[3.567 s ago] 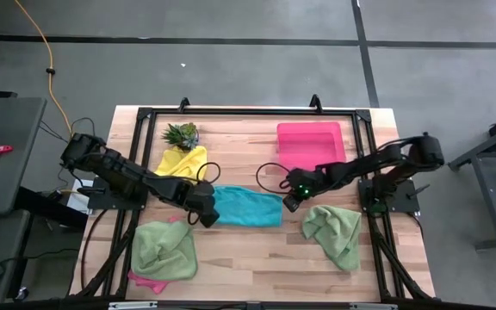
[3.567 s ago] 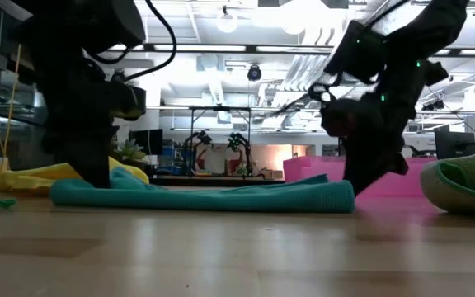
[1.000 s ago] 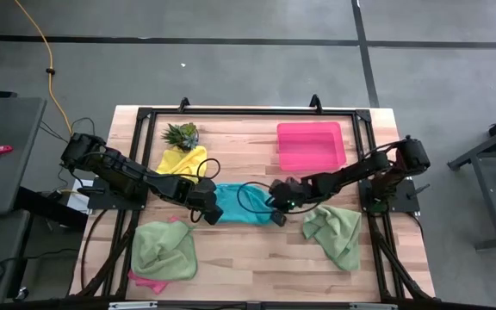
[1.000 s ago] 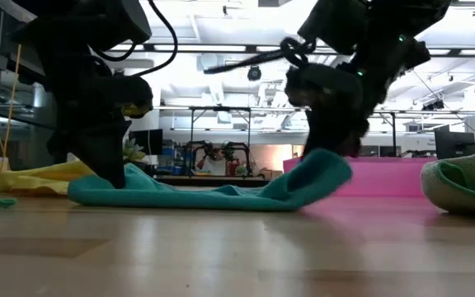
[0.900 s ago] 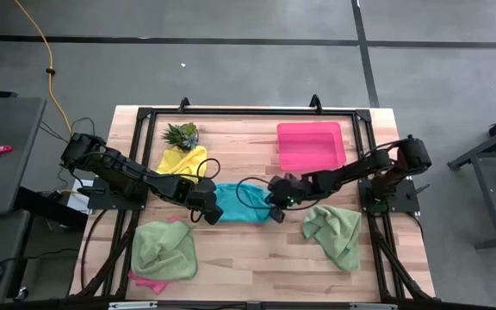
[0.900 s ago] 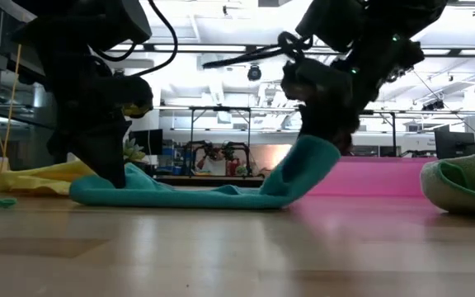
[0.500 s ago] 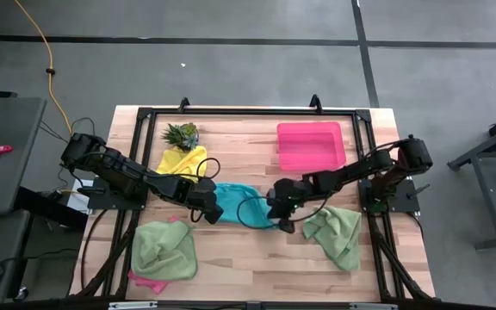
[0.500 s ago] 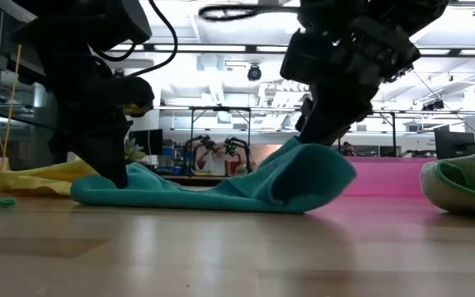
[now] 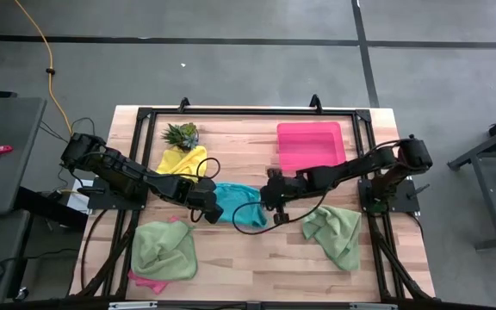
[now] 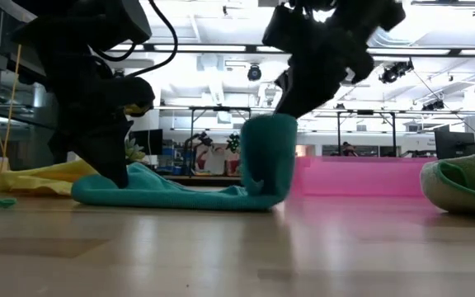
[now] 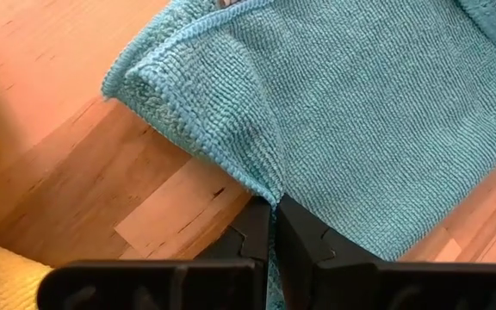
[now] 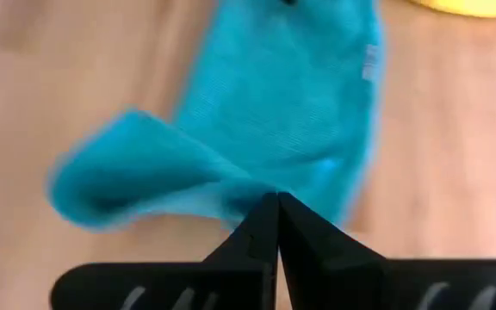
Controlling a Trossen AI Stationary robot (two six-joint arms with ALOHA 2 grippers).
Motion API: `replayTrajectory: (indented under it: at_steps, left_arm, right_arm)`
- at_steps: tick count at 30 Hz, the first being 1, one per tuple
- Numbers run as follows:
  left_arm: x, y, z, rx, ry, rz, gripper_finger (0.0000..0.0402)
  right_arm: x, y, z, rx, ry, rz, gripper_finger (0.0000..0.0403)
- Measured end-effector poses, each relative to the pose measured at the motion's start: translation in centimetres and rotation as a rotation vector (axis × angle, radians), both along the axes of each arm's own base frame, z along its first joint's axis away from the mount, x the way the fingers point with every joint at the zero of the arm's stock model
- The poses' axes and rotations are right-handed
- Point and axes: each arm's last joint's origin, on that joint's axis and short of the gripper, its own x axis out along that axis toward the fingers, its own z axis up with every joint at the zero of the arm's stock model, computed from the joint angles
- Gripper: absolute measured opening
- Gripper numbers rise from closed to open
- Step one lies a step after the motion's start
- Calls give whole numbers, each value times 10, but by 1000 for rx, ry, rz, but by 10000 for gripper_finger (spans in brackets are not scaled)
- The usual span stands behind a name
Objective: Fold microfiber towels
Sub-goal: Fold the blue microfiber cloth
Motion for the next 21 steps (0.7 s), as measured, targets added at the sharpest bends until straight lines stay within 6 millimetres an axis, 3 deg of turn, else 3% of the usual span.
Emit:
replayTrajectory:
  at_steps: [6,10,13,17,21]
  left_arm:
    - [0,1,0,25,-3,11,1]
    - [0,1,0,27,-3,12,1]
    - [0,1,0,27,-3,12,1]
    - [0,1,0,29,-3,9,1]
    - [0,1,0,32,0,-3,1]
  right_arm:
    - [8,-2,22,-153,-21,60,0]
    - [5,-4,21,-105,33,22,0]
    - [-8,-7,7,-7,170,-38,0]
    - [-31,-11,-27,171,321,-124,0]
    - [-53,-11,-46,373,290,-251,0]
